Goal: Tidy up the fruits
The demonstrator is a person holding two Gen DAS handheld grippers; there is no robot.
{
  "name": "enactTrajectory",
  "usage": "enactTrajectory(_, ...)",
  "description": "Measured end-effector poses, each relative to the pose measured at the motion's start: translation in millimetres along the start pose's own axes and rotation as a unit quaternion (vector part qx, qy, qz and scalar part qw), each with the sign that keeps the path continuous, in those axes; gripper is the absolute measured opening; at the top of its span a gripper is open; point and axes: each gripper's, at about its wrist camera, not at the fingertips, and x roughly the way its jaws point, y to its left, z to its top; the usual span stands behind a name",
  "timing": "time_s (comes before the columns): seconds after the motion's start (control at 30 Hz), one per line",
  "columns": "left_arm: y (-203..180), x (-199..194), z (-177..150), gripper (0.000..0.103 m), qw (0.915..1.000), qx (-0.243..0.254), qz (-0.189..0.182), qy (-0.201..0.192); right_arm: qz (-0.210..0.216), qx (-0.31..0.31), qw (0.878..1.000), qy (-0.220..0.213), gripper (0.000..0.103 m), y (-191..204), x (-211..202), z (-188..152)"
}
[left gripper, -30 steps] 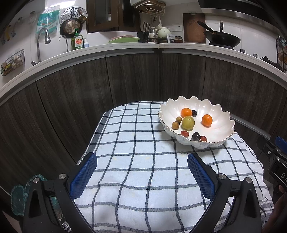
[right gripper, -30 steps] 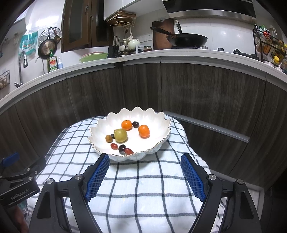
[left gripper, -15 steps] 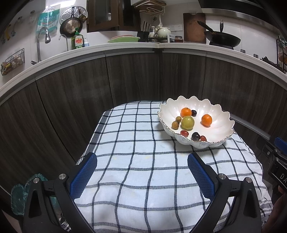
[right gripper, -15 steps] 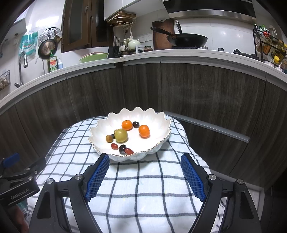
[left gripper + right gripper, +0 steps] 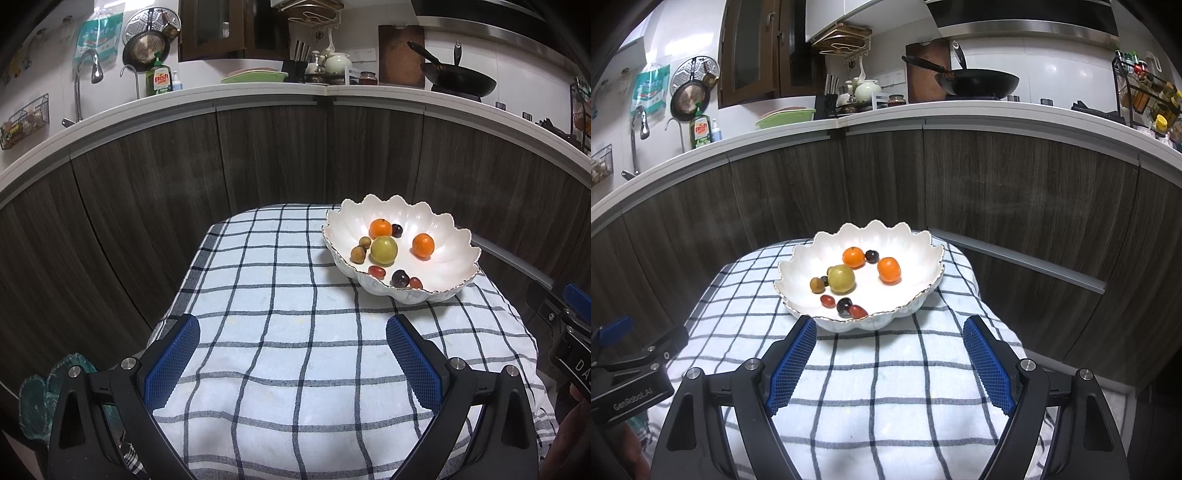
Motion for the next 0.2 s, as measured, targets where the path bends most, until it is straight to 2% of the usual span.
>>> enactTrajectory(0.2,0.7,-1.1,-0.7,0.103,0.9999,-0.003,0.005,-0.009,0.0,0.0,1.0,0.0,0.083,-0.8,0.3,0.3)
